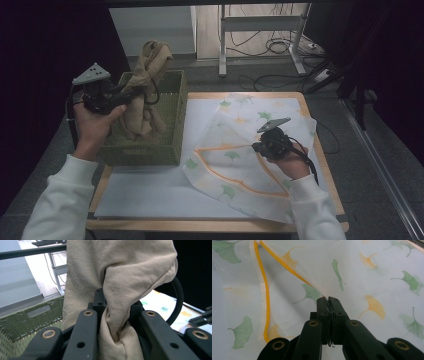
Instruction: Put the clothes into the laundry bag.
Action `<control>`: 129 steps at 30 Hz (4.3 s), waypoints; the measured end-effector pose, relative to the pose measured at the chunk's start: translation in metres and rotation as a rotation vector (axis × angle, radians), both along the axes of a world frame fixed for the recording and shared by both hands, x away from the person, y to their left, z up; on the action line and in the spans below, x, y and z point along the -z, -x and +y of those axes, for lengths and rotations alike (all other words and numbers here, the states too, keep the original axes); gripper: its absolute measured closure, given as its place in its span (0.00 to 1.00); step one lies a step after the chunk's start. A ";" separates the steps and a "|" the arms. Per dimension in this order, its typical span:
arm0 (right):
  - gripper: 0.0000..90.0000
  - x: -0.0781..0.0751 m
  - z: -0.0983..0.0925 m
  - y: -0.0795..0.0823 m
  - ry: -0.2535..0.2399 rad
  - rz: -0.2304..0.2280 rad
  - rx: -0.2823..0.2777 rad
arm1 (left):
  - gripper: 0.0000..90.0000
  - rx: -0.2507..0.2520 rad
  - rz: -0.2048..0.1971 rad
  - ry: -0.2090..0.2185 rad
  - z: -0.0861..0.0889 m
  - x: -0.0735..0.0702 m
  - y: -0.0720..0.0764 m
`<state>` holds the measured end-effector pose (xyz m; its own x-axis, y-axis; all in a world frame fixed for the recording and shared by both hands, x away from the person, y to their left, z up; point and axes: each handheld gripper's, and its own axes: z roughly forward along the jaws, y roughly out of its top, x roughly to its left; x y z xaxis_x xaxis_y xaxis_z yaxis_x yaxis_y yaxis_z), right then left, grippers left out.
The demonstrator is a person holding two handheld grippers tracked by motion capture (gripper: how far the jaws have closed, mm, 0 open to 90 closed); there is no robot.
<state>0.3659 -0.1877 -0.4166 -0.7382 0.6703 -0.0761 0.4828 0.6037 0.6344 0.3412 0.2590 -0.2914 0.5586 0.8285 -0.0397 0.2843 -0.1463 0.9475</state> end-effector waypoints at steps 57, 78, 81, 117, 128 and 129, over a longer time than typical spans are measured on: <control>0.96 0.001 0.000 0.000 -0.003 0.003 0.005 | 0.84 0.262 0.028 0.055 -0.050 0.020 0.046; 0.96 0.000 -0.001 0.000 -0.003 0.002 0.006 | 0.84 0.334 0.069 0.006 -0.073 0.035 0.058; 0.96 0.000 -0.001 0.000 -0.003 0.001 0.007 | 0.84 0.342 0.084 0.003 -0.076 0.041 0.059; 0.96 0.001 0.001 0.001 -0.002 0.008 0.009 | 0.84 0.396 0.194 -0.109 -0.105 0.073 0.060; 0.96 0.001 0.002 0.001 -0.004 -0.001 0.005 | 0.84 0.423 0.236 -0.145 -0.119 0.085 0.059; 0.96 0.001 0.002 0.001 -0.004 -0.001 0.004 | 0.84 0.426 0.239 -0.146 -0.120 0.086 0.059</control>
<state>0.3653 -0.1860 -0.4174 -0.7357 0.6732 -0.0742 0.4843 0.5995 0.6373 0.2822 0.1392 -0.3773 0.8373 0.5360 -0.1083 0.3772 -0.4228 0.8240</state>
